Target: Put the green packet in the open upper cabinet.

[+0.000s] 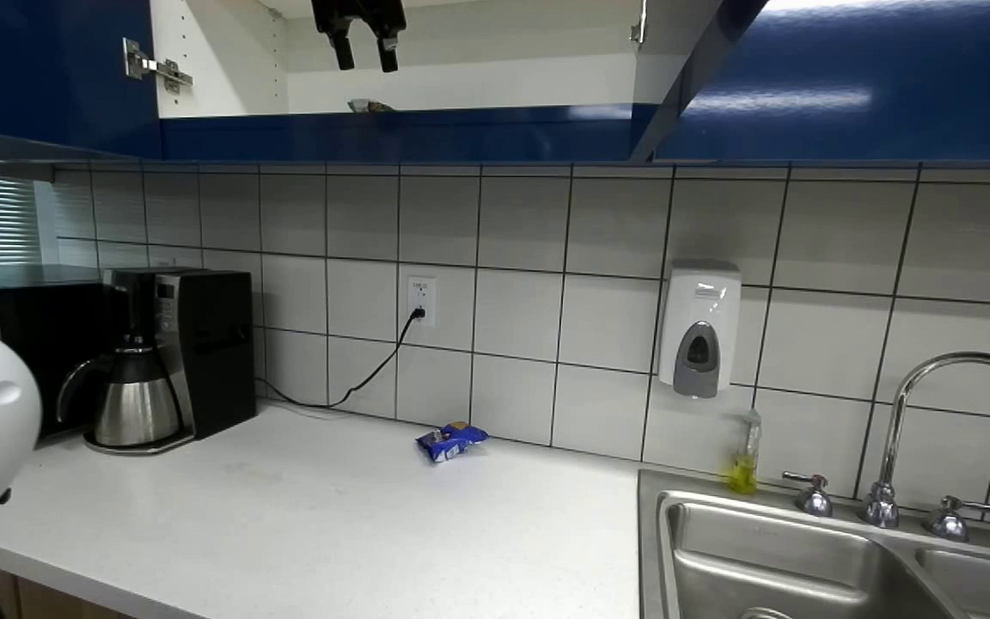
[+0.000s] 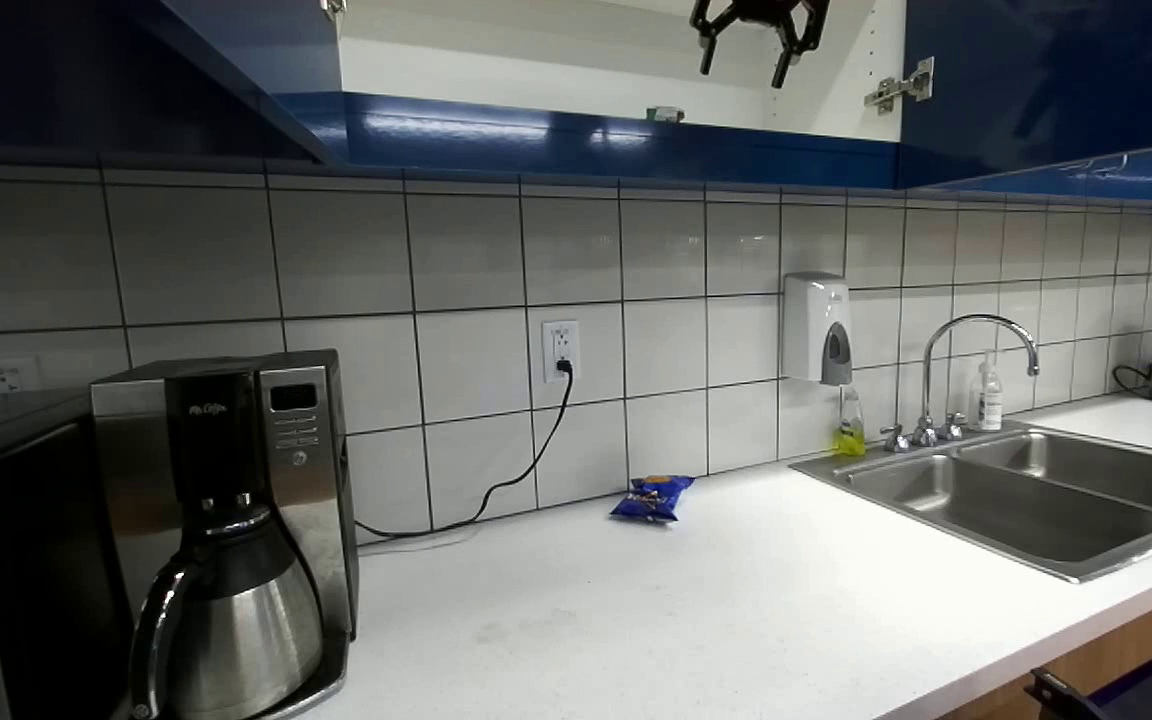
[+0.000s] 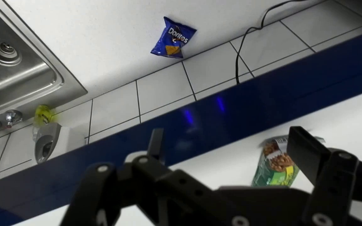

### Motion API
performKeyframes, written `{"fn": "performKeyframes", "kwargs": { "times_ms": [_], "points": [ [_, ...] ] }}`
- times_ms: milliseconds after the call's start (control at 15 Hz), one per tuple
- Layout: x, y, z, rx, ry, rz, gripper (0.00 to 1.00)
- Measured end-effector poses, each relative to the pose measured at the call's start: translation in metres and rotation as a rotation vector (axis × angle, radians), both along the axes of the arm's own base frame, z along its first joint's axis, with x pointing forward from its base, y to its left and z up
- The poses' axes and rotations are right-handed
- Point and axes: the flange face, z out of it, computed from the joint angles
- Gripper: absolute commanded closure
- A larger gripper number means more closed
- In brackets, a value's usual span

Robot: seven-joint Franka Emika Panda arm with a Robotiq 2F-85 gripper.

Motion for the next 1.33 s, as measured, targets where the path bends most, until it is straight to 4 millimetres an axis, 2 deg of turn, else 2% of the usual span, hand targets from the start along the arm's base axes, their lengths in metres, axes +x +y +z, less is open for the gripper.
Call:
{"fn": "performKeyframes", "kwargs": {
  "times_ms": [333, 667, 1000, 1333],
  "points": [
    [-0.042, -0.014, -0.037, -0.019, 0.119, 0.044, 0.00],
    [-0.074, -0.019, -0.086, -0.055, 0.255, 0.130, 0.00],
    [-0.087, -0.017, -0.142, -0.101, 0.366, 0.210, 0.00],
    [-0.091, 0.005, -0.211, -0.125, 0.482, 0.268, 0.00]
  ]
}}
